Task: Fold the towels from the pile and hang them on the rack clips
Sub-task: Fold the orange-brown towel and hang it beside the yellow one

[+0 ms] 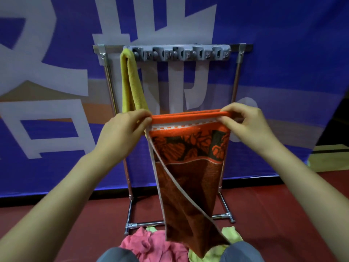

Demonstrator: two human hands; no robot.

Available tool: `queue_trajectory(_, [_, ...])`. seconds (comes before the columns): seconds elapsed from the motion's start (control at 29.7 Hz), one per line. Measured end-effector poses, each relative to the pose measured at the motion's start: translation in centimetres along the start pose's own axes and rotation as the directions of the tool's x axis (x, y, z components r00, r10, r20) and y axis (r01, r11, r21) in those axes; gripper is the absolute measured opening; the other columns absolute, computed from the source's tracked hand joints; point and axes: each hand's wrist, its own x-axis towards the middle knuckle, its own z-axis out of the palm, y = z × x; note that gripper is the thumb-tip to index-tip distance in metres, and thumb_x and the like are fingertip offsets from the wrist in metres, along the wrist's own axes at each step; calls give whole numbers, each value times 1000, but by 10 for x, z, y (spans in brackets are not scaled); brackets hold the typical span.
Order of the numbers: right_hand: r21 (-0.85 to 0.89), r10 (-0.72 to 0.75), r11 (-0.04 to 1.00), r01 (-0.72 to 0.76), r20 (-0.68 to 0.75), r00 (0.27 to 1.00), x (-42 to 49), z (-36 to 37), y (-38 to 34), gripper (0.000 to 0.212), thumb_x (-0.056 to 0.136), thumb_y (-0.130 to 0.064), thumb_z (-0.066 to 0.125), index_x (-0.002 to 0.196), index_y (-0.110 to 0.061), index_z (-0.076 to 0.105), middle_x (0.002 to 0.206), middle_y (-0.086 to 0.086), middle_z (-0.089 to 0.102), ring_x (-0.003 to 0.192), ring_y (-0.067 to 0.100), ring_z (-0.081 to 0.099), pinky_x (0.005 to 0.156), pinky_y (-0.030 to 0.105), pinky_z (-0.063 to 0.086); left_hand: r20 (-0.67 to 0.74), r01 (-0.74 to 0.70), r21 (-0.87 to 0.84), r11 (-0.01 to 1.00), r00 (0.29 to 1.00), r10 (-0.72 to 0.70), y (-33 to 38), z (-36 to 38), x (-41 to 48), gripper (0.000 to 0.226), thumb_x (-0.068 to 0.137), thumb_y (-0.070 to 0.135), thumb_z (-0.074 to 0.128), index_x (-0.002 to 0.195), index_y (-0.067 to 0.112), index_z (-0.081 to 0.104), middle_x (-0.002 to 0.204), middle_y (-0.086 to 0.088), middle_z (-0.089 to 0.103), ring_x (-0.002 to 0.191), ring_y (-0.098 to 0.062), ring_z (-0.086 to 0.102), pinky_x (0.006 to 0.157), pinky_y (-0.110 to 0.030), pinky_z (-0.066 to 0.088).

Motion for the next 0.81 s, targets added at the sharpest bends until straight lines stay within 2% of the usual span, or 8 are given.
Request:
queue_trajectory(0.13, [-55, -10, 998, 10, -2, 1000, 14, -7, -11, 6, 80, -10, 64, 82, -16, 64, 66, -14, 57, 62, -4, 56, 57, 7, 40, -11, -22, 61, 998, 1000, 23, 2, -7, 17, 22, 92, 27, 44, 104, 17, 59, 89, -5, 68, 74, -20, 64, 73, -40, 52])
queue_trajectory(0.27, [-158, -56, 986, 58, 17, 998, 36, -12, -21, 7, 80, -14, 65, 85, -11, 67, 77, -1, 62, 73, 11, 56, 67, 21, 41, -40, -44, 126, 991, 998, 49, 1, -19, 37, 27, 92, 29, 42, 108, 15, 58, 94, -9, 68, 80, -24, 64, 74, -43, 51])
queue_trajectory(0.44, [-212, -30, 977, 32, 14, 999, 60, -9, -23, 13, 79, -17, 65, 88, -9, 68, 80, 1, 62, 78, 14, 55, 77, 32, 43, -15, -43, 163, 986, 999, 46, -2, -25, 54, 28, 93, 25, 42, 111, 11, 58, 95, -9, 65, 79, -21, 61, 67, -35, 44])
queue_trajectory(0.57, [-389, 45, 920, 58, 251, 967, 53, 16, -16, 17, 79, -23, 65, 89, -10, 68, 90, 12, 70, 88, 27, 62, 79, 35, 45, 100, 79, 288, 954, 989, -112, -23, -1, 38, 27, 94, 27, 41, 107, 12, 59, 93, -12, 63, 86, -31, 60, 67, -35, 41])
queue_trajectory(0.64, [-435, 72, 899, 61, 282, 957, 44, 21, -19, 18, 81, -25, 62, 92, -12, 68, 93, 11, 70, 93, 29, 62, 79, 37, 46, 149, 120, 301, 946, 974, -171, -33, 16, 19, 27, 93, 29, 41, 106, 15, 59, 99, -13, 66, 92, -34, 60, 71, -38, 45])
queue_trajectory(0.67, [-434, 48, 898, 70, 257, 965, 38, 22, -24, 19, 82, -26, 60, 93, -12, 67, 94, 11, 70, 94, 30, 62, 79, 37, 46, 122, 133, 277, 952, 978, -172, -35, 18, 15, 26, 93, 30, 41, 106, 16, 59, 99, -13, 67, 93, -34, 61, 73, -40, 47])
queue_trajectory(0.74, [-378, -173, 887, 266, 264, 949, 17, 28, -43, 20, 84, -27, 56, 91, -11, 66, 91, 11, 69, 89, 30, 63, 74, 36, 47, 51, 184, 188, 965, 979, -196, -39, 13, 17, 25, 92, 28, 43, 104, 15, 61, 97, -13, 68, 92, -33, 62, 77, -43, 50])
queue_trajectory(0.81, [-286, -350, 831, 476, 396, 849, -7, 36, -60, 24, 83, -29, 51, 86, -11, 65, 83, 8, 69, 77, 25, 65, 64, 30, 49, 58, 211, 101, 972, 974, -218, -41, 6, 17, 24, 91, 27, 46, 102, 14, 63, 92, -11, 69, 87, -28, 64, 79, -45, 52])
